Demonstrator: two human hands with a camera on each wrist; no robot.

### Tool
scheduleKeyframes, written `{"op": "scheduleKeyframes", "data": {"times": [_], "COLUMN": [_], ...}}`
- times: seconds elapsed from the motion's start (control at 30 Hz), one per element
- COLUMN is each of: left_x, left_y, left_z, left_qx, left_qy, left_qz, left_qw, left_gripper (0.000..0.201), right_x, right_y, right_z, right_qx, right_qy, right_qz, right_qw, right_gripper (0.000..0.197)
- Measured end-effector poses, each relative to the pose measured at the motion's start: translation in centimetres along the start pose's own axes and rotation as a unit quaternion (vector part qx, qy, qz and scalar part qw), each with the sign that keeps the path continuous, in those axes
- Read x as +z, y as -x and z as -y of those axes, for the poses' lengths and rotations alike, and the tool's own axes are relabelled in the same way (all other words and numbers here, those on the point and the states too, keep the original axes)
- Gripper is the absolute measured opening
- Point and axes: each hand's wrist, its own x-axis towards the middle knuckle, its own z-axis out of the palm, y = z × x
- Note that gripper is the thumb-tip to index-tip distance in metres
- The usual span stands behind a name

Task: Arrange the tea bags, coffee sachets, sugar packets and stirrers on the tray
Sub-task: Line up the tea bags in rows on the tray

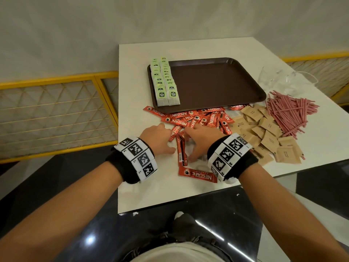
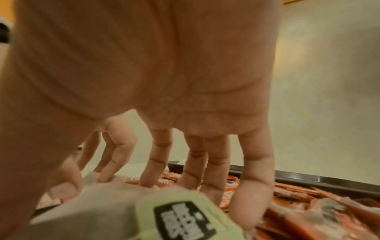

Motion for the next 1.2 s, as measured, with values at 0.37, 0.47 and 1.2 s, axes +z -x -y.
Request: {"op": "scheduleKeyframes", "data": {"times": [0.37, 0.47, 1.2], "left_x": [0.2, -0.1, -4.1], "left_y": [0.0, -0.1, 0.7], "left_z": [-1.0, -1.2, 0.7], "left_qx": [-0.015, -0.006, -0.086], "left_qy": [-0.005, -0.001, 0.21], "left_qz": [-0.043, -0.048, -0.144], "left_qw": [0.999, 0.999, 0.963], "left_gripper": [0.051, 0.042, 0.033], "right_x": [-0.8, -1.0, -3.3], "right_y": [-0.5, -0.8, -2.2], "right_z": [0.6, 0.4, -0.8], "right_qx": [0.004, 0.01, 0.014], "right_qy": [-0.039, -0.068, -0.153], "right_qz": [-0.046, -0.059, -0.084], "right_qw": [0.998, 0.996, 0.984], "right_gripper": [0.051, 0.049, 0.035]}}
